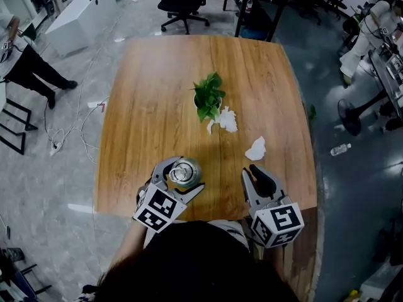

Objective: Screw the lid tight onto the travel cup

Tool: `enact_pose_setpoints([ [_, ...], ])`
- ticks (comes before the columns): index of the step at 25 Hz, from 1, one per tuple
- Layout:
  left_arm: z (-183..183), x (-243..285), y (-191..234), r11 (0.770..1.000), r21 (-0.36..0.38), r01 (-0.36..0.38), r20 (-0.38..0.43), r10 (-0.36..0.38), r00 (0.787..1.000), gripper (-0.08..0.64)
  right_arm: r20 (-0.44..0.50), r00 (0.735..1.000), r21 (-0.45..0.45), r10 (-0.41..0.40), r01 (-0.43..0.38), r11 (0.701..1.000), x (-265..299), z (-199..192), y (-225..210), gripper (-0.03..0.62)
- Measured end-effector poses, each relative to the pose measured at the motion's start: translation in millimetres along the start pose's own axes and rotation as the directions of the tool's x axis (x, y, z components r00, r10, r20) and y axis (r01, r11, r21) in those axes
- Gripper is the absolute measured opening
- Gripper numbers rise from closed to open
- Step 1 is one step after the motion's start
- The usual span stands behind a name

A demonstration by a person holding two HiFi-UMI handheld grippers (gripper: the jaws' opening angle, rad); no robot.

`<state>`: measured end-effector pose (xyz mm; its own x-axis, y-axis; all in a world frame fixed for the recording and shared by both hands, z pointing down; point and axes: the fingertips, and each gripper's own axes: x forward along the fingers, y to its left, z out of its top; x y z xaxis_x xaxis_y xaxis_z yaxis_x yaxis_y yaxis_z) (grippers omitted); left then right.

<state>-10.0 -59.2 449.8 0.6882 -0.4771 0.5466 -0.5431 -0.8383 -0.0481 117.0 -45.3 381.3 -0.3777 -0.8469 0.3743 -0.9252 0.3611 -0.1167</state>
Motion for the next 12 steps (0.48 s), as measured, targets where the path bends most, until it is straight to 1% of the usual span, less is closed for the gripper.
enact_pose_setpoints([
  [3,0.3,-6.5,5.1,0.999,-0.018,-0.036,-0.006,0.036,0.999,0.388,-0.023,0.999,0.034,-0.042,0.043,0.999,1.3,-10.6,-11.4,0.055],
  [5,0.0,-8.4,6.3,0.998,-0.033,-0.047,-0.008,0.047,0.999,0.388,-0.042,0.998,0.051,-0.057,0.059,0.997,2.6,-16.3,-14.7,0.046],
  [12,-6.2,-5.2,4.4,0.998,-0.046,-0.041,-0.027,0.04,0.999,0.388,-0.095,0.994,0.076,-0.053,0.061,0.995,8.8,-30.2,-10.3,0.032],
])
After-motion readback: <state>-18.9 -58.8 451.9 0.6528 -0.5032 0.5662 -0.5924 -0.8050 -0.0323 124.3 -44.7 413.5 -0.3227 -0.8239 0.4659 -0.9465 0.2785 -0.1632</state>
